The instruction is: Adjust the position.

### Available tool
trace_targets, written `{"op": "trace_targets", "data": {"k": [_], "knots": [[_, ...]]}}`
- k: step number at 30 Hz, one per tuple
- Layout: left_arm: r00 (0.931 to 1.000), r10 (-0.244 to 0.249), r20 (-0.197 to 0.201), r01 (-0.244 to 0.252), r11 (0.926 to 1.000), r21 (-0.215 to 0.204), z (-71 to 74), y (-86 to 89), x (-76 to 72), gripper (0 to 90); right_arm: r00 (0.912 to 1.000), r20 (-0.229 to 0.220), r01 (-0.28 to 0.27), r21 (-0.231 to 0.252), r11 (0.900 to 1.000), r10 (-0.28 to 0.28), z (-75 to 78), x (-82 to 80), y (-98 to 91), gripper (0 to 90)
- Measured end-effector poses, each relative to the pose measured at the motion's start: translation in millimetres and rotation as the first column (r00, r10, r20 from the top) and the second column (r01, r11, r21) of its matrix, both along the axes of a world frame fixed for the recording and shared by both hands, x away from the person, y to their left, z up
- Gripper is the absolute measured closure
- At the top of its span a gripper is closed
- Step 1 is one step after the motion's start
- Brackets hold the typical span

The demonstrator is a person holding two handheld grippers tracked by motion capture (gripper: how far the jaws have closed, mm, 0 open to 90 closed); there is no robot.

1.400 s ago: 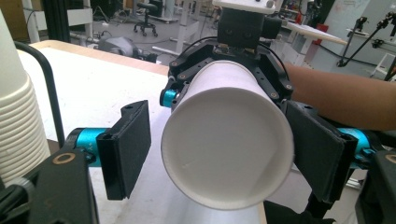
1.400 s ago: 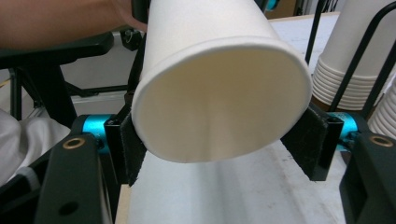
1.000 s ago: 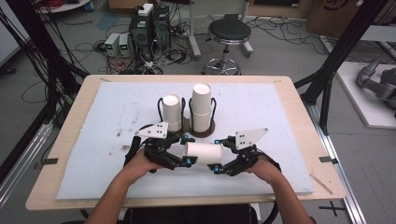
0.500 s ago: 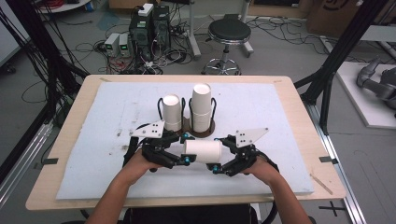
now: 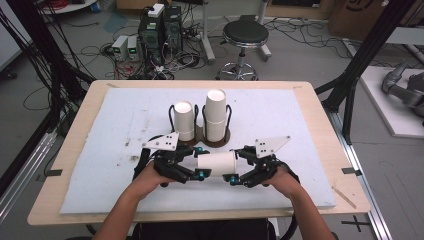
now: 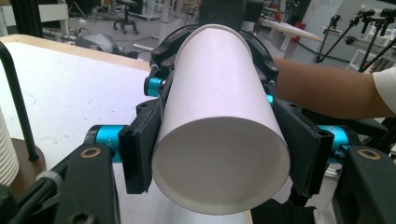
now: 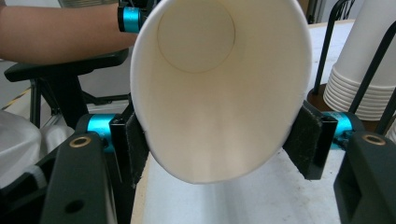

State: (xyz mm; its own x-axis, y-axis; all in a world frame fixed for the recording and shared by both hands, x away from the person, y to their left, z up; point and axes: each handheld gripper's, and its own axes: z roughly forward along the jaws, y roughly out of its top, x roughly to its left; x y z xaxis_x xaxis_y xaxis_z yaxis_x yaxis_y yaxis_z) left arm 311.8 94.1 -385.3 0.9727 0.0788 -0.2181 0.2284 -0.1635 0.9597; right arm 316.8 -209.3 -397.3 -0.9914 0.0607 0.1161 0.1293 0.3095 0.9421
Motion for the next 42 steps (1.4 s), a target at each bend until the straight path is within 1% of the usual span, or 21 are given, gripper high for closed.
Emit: {"op": "trace_targets", "data": {"k": [2,4,6,8,10,12,13,15,17,19,22,25,28,30,33,34,35,36,40,41,42], "knots": [[0.9998,0.02,-0.001,-0.02,0.9998,0.003,-0.2,-0.2,0.4,32.8,1.0,0.002,0.004,-0.001,1.0,-0.004,0.0,0.0,-0.2,33.0],[0.9993,0.036,-0.013,-0.036,0.9993,0.001,-0.7,1.6,1.6,28.5,0.9999,-0.004,0.01,-0.006,0.9999,-0.01,0.0,0.4,-1.0,32.9],[0.9994,0.033,-0.013,-0.033,0.9995,-0.001,-1.4,3.4,1.9,29.1,0.9999,0.002,0.012,-0.008,0.9999,-0.012,-0.3,1.1,-1.7,33.0],[0.9998,0.019,-0.005,-0.019,0.9998,-0.001,-2.1,4.3,1.4,34.3,0.9999,-0.002,0.014,-0.011,0.9998,-0.014,-0.3,0.9,-2.0,33.1],[0.9999,0.012,-0.004,-0.012,0.9999,-0.002,-2.8,4.9,1.4,34.7,1.0,-0.001,0.007,-0.014,0.9999,-0.007,-0.5,1.2,-2.1,33.1],[0.9999,0.009,-0.012,-0.009,0.9998,-0.018,-3.6,5.4,1.7,35.0,0.9998,-0.019,0.011,-0.011,0.9999,-0.011,-0.6,1.0,-1.9,30.3],[0.9999,0.013,-0.006,-0.013,0.9998,-0.017,-3.9,5.5,1.7,34.9,0.9992,-0.036,0.017,0.0,0.9999,-0.017,-0.8,1.6,-1.2,26.0],[0.9999,0.013,0.0,-0.013,0.9997,-0.019,-4.7,5.4,1.7,34.7,0.997,-0.065,0.043,0.023,0.9988,-0.042,-0.6,2.1,-0.3,21.4],[1.0,0.009,-0.003,-0.009,0.9997,-0.024,-5.9,4.6,1.2,34.8,0.9958,-0.078,0.052,0.047,0.9975,-0.049,0.3,2.1,-0.7,20.9],[1.0,0.001,0.001,-0.001,0.9998,-0.018,-6.7,3.9,0.8,35.1,0.9974,-0.063,0.038,0.056,0.9977,-0.035,1.5,1.3,-1.8,24.9],[0.9999,-0.001,-0.013,0.001,1.0,-0.01,-8.3,2.1,0.4,35.4,0.999,-0.041,0.023,0.061,0.9979,-0.021,2.6,1.4,-4.0,28.6],[0.9995,0.018,-0.026,-0.018,0.9998,0.002,-8.8,1.5,0.7,34.6,0.9992,-0.033,0.023,0.057,0.9981,-0.022,2.9,1.9,-5.0,30.3],[0.9985,0.04,-0.036,-0.04,0.9992,0.001,-9.2,3.7,2.0,29.3,0.9992,-0.022,0.033,0.042,0.9986,-0.032,2.7,2.1,-5.6,30.5],[0.9983,0.043,-0.039,-0.043,0.9991,0.003,-10.1,5.1,2.2,29.2,0.9991,-0.022,0.037,0.037,0.9986,-0.036,2.7,2.0,-6.2,30.6],[0.9987,0.029,-0.043,-0.028,0.9995,0.012,-11.4,3.9,1.7,29.3,0.9993,-0.024,0.028,0.032,0.9991,-0.027,3.1,1.7,-5.0,30.8],[0.9991,0.017,-0.039,-0.016,0.9998,0.015,-11.9,3.1,1.5,30.1,0.9994,-0.027,0.024,0.034,0.9991,-0.023,2.9,1.8,-4.4,30.8],[0.9995,0.007,-0.03,-0.006,0.9998,0.018,-12.3,2.4,1.1,33.8,0.9993,-0.03,0.022,0.032,0.9992,-0.021,2.9,1.5,-4.0,30.8],[0.9995,0.004,-0.031,-0.004,0.9998,0.019,-12.8,1.6,0.8,34.6,0.9994,-0.03,0.021,0.031,0.9993,-0.02,2.8,1.7,-4.0,30.9],[0.9996,-0.009,-0.026,0.009,0.9999,0.01,-13.3,1.3,0.6,35.4,0.9991,-0.039,0.017,0.049,0.9987,-0.015,3.7,1.7,-5.4,30.5],[0.9996,-0.007,-0.029,0.008,1.0,0.003,-13.1,1.4,0.6,35.4,0.9987,-0.048,0.02,0.051,0.9985,-0.017,4.0,1.6,-5.5,27.3],[0.9996,-0.002,-0.029,0.002,1.0,-0.002,-12.9,1.7,0.7,35.2,0.9979,-0.058,0.032,0.066,0.9973,-0.028,3.9,2.3,-4.8,24.6]]}}
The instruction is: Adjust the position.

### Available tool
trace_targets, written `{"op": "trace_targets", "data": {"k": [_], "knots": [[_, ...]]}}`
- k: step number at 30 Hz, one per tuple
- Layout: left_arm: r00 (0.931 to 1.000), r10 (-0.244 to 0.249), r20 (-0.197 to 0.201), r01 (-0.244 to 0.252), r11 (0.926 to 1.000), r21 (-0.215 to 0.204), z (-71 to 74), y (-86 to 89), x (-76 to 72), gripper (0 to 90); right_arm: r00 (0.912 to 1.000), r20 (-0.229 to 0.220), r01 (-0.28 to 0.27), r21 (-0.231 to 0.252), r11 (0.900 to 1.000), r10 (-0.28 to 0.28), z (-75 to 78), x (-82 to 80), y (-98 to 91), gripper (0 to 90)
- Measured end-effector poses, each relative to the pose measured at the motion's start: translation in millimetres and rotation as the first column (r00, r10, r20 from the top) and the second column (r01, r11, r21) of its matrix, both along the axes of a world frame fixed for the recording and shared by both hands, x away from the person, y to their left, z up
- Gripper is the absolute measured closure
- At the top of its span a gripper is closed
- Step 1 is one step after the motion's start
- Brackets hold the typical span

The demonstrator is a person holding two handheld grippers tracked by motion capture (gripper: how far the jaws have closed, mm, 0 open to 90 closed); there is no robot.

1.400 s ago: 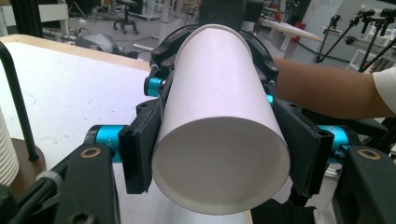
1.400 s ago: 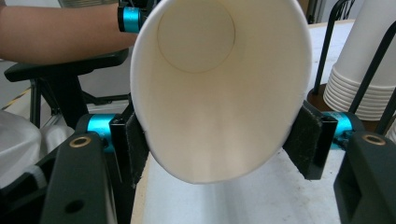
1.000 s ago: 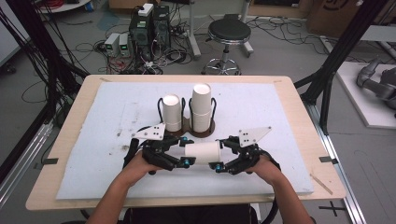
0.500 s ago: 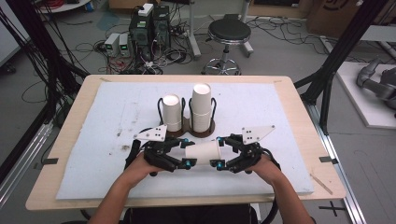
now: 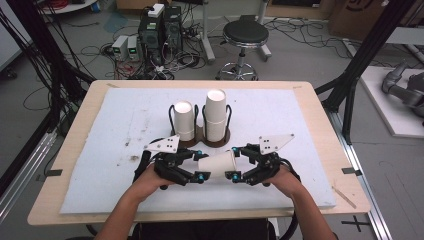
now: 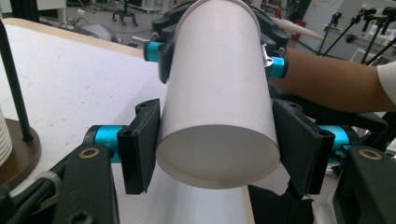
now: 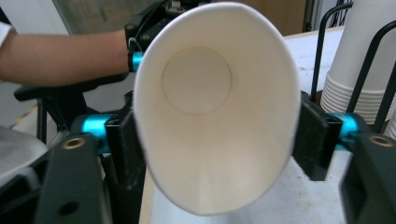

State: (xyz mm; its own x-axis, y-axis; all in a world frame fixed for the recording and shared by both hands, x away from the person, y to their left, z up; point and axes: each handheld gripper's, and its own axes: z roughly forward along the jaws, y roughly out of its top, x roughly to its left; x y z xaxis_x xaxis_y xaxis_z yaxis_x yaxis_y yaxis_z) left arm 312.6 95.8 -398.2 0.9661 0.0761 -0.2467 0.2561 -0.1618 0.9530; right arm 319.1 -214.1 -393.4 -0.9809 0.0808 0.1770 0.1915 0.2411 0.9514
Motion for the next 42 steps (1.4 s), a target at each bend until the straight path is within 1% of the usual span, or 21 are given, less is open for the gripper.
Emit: {"op": "trace_targets", "data": {"k": [2,3,6,8,10,12,13,15,17,18,24,27,28,30,31,32,35,38,40,41,42], "knots": [[1.0,0.005,0.006,-0.005,0.9999,-0.016,0.5,0.7,0.2,35.1,0.9987,-0.032,0.04,0.031,0.9987,-0.039,0.1,-0.3,1.3,18.4],[1.0,0.007,0.007,-0.007,0.9997,-0.023,0.9,1.0,0.2,35.1,0.9974,-0.057,0.047,0.041,0.9981,-0.044,0.2,-0.2,1.3,18.4],[0.9999,0.006,0.011,-0.006,0.9994,-0.034,1.5,1.5,0.0,35.1,0.9979,-0.052,0.039,0.043,0.9983,-0.037,0.4,0.7,0.3,19.0],[0.9999,0.006,0.01,-0.005,0.9996,-0.029,0.9,0.9,-0.3,35.4,0.999,-0.038,0.023,0.049,0.9985,-0.021,1.5,0.3,-0.6,25.3],[0.9999,0.002,0.013,-0.002,1.0,-0.009,0.3,-0.5,-0.8,35.5,0.9996,-0.025,0.014,0.053,0.9985,-0.013,2.2,0.5,-1.5,27.1],[1.0,0.006,-0.005,-0.006,0.9998,0.019,-1.2,-2.8,-1.3,35.3,0.9999,-0.01,0.008,0.042,0.9991,-0.008,2.1,0.6,-1.8,27.8],[0.9999,0.013,-0.01,-0.013,0.9995,0.028,-1.5,-3.3,-1.3,34.9,0.9999,-0.014,0.009,0.034,0.9994,-0.009,1.9,0.5,-1.6,27.8],[0.9992,0.04,-0.003,-0.039,0.9979,0.052,-1.0,-3.6,-1.3,33.2,0.9997,-0.012,0.02,0.017,0.9996,-0.02,1.3,0.8,-1.3,27.9],[0.998,0.064,0.001,-0.064,0.996,0.063,0.4,-2.9,-1.5,29.5,0.9995,-0.005,0.033,-0.005,0.9995,-0.033,0.4,1.7,-1.6,28.0],[0.9979,0.064,0.003,-0.065,0.9962,0.059,0.8,-2.8,-1.6,29.3,0.9992,-0.008,0.038,-0.011,0.9992,-0.038,0.0,2.3,-1.9,28.1],[0.9991,0.042,0.011,-0.042,0.9946,0.094,-0.5,-7.4,-1.0,28.7,0.9996,-0.012,0.024,-0.023,0.9994,-0.025,-0.9,1.8,0.4,28.5],[0.9996,0.018,0.024,-0.02,0.9949,0.099,-2.6,-10.7,-2.2,33.6,0.9998,-0.008,0.019,-0.024,0.9995,-0.02,-0.4,1.2,2.2,28.5],[0.9996,0.01,0.028,-0.013,0.9949,0.1,-2.9,-11.0,-2.5,34.0,0.9998,-0.014,0.015,-0.023,0.9996,-0.016,-0.1,0.8,2.1,28.6],[0.9995,0.001,0.031,-0.004,0.9954,0.096,-3.1,-11.2,-2.9,34.9,0.9997,-0.024,0.01,-0.015,0.9998,-0.01,0.4,0.7,1.0,28.5],[0.9996,0.0,0.029,-0.003,0.996,0.089,-2.9,-10.9,-2.8,34.9,0.9998,-0.021,0.008,-0.01,0.9999,-0.008,0.5,1.0,0.8,28.3],[0.9996,0.001,0.028,-0.003,0.9965,0.083,-2.3,-10.5,-2.6,34.8,0.9996,-0.027,0.009,-0.003,1.0,-0.009,0.8,0.6,0.9,26.6],[0.9994,0.008,0.034,-0.01,0.9985,0.053,-0.8,-8.9,-2.3,34.7,0.9983,-0.036,0.048,0.034,0.9983,-0.047,1.3,-0.8,3.1,18.4],[0.9993,0.018,0.034,-0.018,0.9997,0.015,0.9,-7.0,-2.2,34.7,0.9971,-0.052,0.057,0.034,0.9978,-0.055,0.6,-0.2,3.9,18.4],[0.9993,0.017,0.034,-0.018,0.9997,0.015,1.0,-6.8,-2.3,34.7,0.9976,-0.049,0.052,0.041,0.9978,-0.05,0.6,0.0,4.1,20.4],[0.9993,0.011,0.035,-0.012,0.9998,0.017,0.5,-7.2,-2.3,35.0,0.9982,-0.048,0.038,0.045,0.9983,-0.036,1.2,-0.3,3.5,26.0],[0.9994,0.006,0.034,-0.007,0.9997,0.024,-0.2,-7.6,-2.9,35.1,0.9988,-0.041,0.028,0.051,0.9983,-0.026,1.7,-0.4,3.4,26.5]]}}
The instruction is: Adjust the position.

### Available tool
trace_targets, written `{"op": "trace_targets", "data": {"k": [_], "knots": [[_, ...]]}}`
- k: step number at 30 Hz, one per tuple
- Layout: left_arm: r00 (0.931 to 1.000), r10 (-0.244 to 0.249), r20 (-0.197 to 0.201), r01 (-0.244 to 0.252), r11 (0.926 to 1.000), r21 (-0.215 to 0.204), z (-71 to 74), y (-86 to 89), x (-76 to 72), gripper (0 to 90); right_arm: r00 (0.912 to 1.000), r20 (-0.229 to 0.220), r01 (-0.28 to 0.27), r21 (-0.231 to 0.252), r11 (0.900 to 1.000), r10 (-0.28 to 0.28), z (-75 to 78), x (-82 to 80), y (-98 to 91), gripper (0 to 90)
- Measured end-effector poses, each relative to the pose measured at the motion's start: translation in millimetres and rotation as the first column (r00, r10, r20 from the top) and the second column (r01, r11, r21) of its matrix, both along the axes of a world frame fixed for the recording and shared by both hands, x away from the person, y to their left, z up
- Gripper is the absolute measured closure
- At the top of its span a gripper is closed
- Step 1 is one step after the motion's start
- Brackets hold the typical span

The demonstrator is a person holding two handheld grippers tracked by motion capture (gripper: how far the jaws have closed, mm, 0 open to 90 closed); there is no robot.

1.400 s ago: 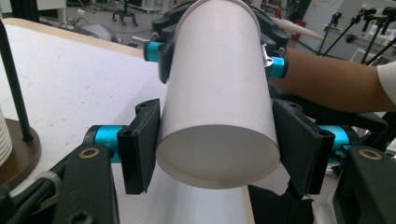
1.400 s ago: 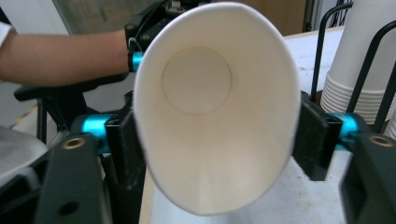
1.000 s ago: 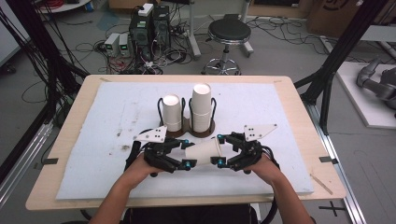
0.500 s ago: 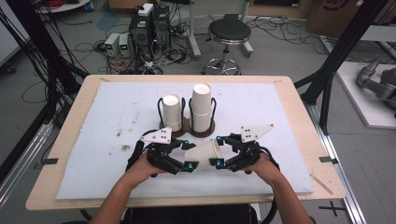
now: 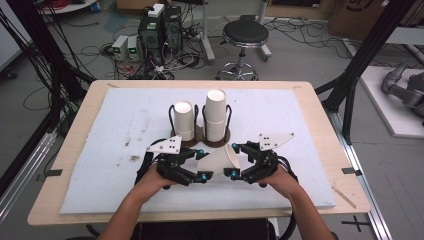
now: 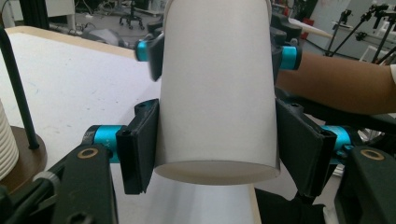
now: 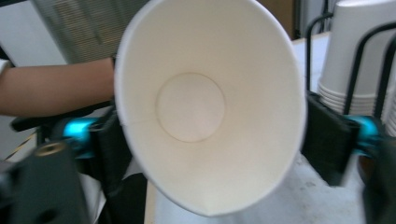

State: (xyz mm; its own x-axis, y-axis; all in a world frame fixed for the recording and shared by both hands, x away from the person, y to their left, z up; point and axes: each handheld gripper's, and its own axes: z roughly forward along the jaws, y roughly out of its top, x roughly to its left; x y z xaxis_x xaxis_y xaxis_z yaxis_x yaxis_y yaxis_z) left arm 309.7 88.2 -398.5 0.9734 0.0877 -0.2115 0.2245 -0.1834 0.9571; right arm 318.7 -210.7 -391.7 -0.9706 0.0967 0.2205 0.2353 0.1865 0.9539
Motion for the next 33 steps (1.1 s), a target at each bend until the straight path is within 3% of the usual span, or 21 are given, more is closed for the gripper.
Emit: {"op": "trace_targets", "data": {"k": [6,12,17,22,27,30,33], "knots": [[0.9996,0.023,-0.017,-0.022,0.9988,0.044,-2.6,-5.5,-1.4,32.0,0.9998,0.019,-0.008,-0.022,0.9997,0.008,0.4,0.6,-0.6,28.4],[0.999,0.044,-0.002,-0.044,0.9972,0.061,0.1,-4.8,-2.4,28.5,0.9999,0.016,-0.003,-0.048,0.9988,0.004,0.5,1.2,-1.8,29.4],[0.9996,0.025,0.012,-0.026,0.9956,0.09,-3.6,-7.2,-1.6,32.8,0.9999,0.016,-0.006,-0.051,0.9987,0.006,0.9,1.2,-0.1,30.0],[0.9997,0.01,0.02,-0.011,0.9965,0.082,-4.7,-8.2,-2.2,34.7,1.0,0.002,-0.01,-0.028,0.9995,0.01,1.8,1.6,-0.8,29.2],[0.9997,0.02,0.015,-0.021,0.9996,0.018,-1.5,-3.7,-1.2,34.8,0.9988,-0.027,0.041,0.013,0.9991,-0.04,3.0,1.1,-2.0,18.8],[0.9996,0.024,0.014,-0.024,0.9997,-0.012,-0.1,-1.6,-1.5,34.8,0.9984,-0.041,0.04,0.03,0.9987,-0.039,2.3,1.2,-2.8,18.8],[0.9998,0.015,0.015,-0.015,0.9999,0.0,-1.0,-3.5,-2.0,34.8,0.9992,-0.029,0.03,0.039,0.9988,-0.029,2.7,0.6,-1.2,20.9]]}}
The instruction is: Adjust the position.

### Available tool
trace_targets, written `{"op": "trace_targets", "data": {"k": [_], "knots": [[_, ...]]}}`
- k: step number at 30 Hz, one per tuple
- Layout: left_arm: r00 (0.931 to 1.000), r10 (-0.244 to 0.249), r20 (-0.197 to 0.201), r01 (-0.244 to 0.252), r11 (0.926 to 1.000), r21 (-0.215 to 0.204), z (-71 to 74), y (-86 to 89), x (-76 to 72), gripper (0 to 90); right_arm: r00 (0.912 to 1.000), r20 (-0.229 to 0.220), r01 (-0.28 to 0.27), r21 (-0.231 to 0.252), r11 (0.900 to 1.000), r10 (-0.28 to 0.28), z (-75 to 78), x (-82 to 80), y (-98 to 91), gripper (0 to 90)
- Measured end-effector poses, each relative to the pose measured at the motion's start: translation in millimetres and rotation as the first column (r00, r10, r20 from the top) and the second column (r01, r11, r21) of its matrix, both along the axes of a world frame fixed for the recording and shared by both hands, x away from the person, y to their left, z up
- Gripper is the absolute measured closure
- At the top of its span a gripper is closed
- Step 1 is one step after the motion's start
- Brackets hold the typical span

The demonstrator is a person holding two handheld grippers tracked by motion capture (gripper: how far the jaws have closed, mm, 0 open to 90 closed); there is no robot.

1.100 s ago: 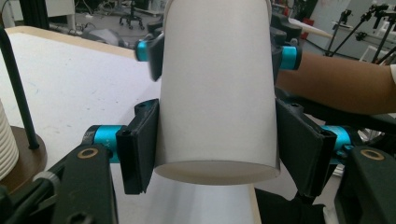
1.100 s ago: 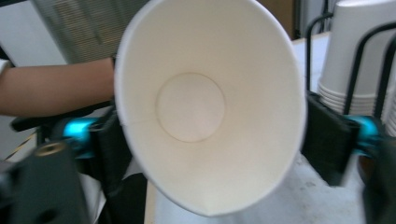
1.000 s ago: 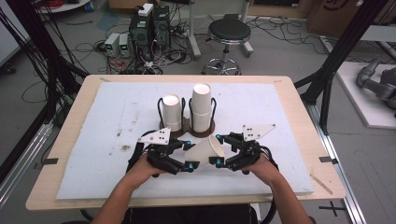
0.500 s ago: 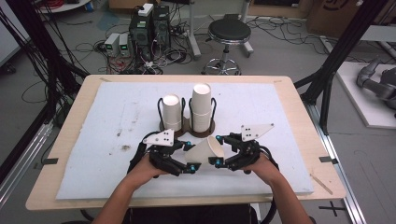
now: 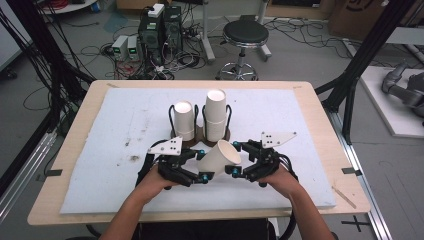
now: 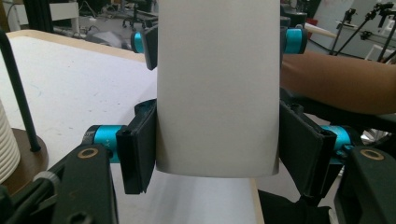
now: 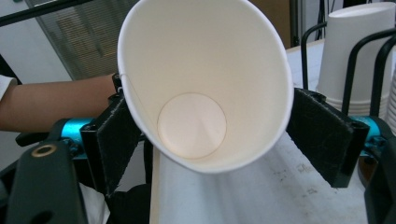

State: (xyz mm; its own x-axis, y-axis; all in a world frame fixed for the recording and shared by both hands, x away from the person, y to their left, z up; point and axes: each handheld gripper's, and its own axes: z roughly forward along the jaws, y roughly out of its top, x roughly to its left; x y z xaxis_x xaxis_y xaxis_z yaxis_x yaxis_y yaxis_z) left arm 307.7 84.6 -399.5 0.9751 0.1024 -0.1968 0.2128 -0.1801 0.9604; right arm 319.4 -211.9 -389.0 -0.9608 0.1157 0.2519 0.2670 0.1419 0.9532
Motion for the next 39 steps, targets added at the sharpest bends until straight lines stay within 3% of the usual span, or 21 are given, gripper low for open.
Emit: {"op": "trace_targets", "data": {"k": [1,2,7,13,19,24,27,30,32,39], "knots": [[1.0,-0.005,-0.001,0.005,1.0,0.007,-1.1,-1.1,-0.3,34.8,0.9999,0.004,-0.014,0.008,0.9999,0.014,0.4,-0.3,-0.1,28.1],[1.0,-0.006,-0.005,0.006,0.9999,0.01,-2.0,-2.7,-0.7,35.0,0.9994,0.021,-0.028,0.019,0.9994,0.027,0.9,0.1,-0.4,29.2],[0.9996,0.02,-0.017,-0.019,0.9979,0.062,-3.7,-6.0,-1.2,29.2,0.9986,0.043,-0.03,-0.013,0.9995,0.031,1.4,-0.4,-1.2,31.1],[0.9991,0.039,-0.014,-0.038,0.997,0.068,-2.5,-3.6,-0.9,26.3,0.9977,0.065,-0.017,-0.054,0.9984,0.02,2.2,-1.2,0.4,32.5],[0.9999,0.006,0.01,-0.007,0.9952,0.098,-6.4,-9.6,-0.8,33.5,0.9973,0.067,-0.028,-0.044,0.9986,0.031,4.1,-1.8,3.1,33.5],[0.9999,0.005,0.012,-0.006,0.9974,0.072,-5.6,-9.8,-0.7,34.7,0.9992,0.032,-0.023,-0.011,0.9997,0.023,4.3,-1.5,3.1,27.8],[0.9999,0.01,0.011,-0.011,0.9996,0.027,-3.2,-6.7,0.4,34.7,0.9995,0.015,0.026,0.017,0.9995,-0.027,4.2,-1.9,3.5,18.5],[0.9998,0.011,0.015,-0.011,0.9998,0.018,-1.6,-5.4,0.4,34.7,0.9996,0.014,0.022,0.036,0.9991,-0.023,3.9,-1.4,2.6,19.5],[0.9998,0.014,0.011,-0.014,0.9997,0.019,-1.9,-5.3,0.5,34.7,0.9995,0.031,-0.005,0.041,0.9991,0.004,4.5,-1.7,2.3,31.0],[0.9988,0.049,-0.01,-0.048,0.9976,0.05,-4.3,-7.6,0.4,30.3,0.9981,0.062,0.002,0.022,0.9998,-0.003,5.2,-1.3,0.7,33.6]]}}
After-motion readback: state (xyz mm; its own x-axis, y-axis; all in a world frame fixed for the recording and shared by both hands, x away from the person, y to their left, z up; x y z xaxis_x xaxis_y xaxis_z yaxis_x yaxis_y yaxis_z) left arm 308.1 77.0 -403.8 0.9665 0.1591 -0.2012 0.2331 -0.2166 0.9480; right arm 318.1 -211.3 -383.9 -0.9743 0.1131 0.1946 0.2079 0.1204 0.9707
